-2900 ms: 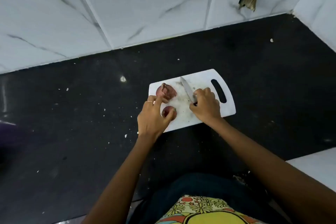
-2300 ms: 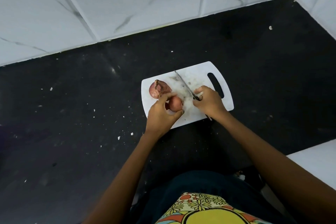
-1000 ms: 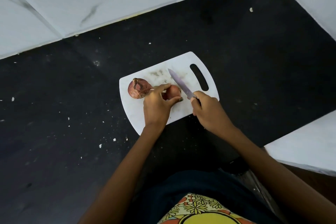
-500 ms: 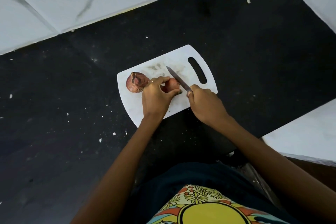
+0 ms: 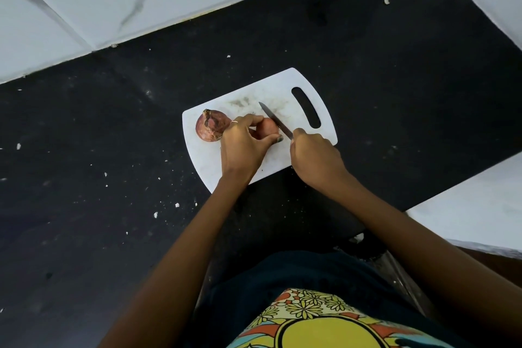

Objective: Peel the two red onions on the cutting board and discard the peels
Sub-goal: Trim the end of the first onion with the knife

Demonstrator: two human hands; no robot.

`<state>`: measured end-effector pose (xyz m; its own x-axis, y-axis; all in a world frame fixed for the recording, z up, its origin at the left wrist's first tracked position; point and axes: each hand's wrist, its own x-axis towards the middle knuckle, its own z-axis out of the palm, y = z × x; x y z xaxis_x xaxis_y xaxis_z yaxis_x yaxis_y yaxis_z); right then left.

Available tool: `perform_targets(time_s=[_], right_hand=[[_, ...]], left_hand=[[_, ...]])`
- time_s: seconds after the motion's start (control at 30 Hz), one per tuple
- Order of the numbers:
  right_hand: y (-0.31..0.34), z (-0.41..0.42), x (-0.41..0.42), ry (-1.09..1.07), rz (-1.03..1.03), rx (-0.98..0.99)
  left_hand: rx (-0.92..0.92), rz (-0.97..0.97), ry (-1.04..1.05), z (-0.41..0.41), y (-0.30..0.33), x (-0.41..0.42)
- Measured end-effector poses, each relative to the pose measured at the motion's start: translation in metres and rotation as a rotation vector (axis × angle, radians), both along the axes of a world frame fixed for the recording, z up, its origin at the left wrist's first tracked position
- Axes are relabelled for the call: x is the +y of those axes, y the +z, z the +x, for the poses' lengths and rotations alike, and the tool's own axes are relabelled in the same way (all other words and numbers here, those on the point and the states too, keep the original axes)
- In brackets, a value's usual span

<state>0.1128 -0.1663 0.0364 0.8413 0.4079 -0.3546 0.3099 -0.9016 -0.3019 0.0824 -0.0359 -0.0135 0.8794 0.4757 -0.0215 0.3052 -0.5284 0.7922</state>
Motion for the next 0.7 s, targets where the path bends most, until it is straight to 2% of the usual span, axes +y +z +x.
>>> perform_targets(time_s=[0.7], right_hand=[[0.0,-0.013,-0.007,-0.026,0.0,0.002]], left_hand=[[-0.002,0.023,0.046,-0.002,0.0,-0.007]])
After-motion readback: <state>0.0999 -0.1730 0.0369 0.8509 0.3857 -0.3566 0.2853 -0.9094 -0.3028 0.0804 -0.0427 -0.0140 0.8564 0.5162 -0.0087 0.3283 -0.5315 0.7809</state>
